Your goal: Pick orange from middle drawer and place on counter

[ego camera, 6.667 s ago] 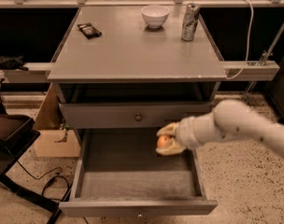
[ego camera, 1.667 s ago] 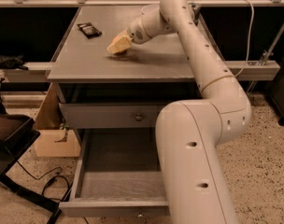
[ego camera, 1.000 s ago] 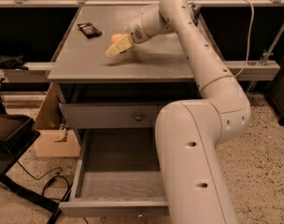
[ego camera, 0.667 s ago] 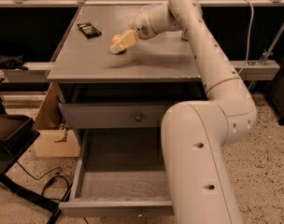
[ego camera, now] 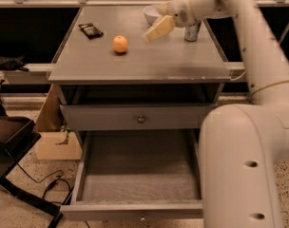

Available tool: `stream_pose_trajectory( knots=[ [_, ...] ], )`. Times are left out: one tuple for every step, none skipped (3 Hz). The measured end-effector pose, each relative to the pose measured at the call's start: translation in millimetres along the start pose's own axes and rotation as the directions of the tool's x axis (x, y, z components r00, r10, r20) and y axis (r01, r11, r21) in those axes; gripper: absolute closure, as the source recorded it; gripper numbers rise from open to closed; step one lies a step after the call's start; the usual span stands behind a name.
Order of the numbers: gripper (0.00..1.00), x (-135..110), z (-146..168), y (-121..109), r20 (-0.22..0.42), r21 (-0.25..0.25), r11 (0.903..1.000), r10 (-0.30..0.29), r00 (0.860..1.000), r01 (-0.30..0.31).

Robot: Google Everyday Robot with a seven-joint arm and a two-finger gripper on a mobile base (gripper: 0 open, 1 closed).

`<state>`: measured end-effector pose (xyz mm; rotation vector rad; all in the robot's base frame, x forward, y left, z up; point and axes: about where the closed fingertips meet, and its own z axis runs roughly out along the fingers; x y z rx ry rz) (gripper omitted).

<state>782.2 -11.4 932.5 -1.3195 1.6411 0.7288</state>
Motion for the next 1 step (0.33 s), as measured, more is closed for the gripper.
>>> stream_pose_trajectory(
  knots=[
    [0.0,7.3,-61.0,10.4,-0.096,0.088,0.9959,0.033,0.995,-0.024]
  ],
)
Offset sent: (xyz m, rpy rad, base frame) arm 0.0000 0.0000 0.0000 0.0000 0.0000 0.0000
